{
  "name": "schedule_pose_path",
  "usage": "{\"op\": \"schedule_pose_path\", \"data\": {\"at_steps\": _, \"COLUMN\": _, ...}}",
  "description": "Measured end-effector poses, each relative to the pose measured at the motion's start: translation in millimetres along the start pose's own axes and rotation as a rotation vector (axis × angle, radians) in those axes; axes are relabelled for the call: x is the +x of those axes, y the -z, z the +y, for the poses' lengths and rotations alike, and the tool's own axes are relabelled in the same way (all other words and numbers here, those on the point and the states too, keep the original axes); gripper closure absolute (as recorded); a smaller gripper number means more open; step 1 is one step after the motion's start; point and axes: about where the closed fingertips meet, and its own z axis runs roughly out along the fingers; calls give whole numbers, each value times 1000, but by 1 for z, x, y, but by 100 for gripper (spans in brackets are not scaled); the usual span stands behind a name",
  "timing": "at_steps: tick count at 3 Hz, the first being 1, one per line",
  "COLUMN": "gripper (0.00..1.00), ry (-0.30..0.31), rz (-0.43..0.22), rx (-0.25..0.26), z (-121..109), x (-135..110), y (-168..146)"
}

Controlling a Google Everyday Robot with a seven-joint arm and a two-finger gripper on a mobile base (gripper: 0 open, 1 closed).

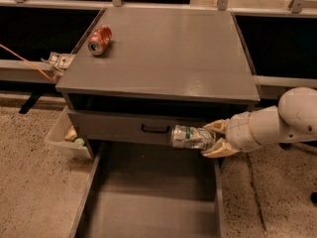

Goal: Place 7up can into middle drawer

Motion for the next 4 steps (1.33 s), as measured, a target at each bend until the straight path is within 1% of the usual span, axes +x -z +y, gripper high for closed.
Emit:
{"op": "schedule_pose_path", "data": {"at_steps": 1, "gripper": 100, "ry": 3, "rz": 8, "rx": -37, "z": 18, "x": 22, "y": -26}}
{"op": "schedule_pose_path", "data": {"at_steps": 2, "gripper": 100, "ry": -6, "rz": 27, "rx": -60, "z": 37, "x": 49, "y": -48}}
{"op": "schedule_pose_path", "data": {"at_steps": 3, "gripper": 100, "ry": -23, "rz": 70, "rx": -75, "z": 54, "x": 76, "y": -76}}
{"op": "schedule_pose_path", "data": {"at_steps": 4, "gripper": 100, "ry": -78, "rz": 111, "rx": -77, "z": 69, "x": 109, "y": -112}}
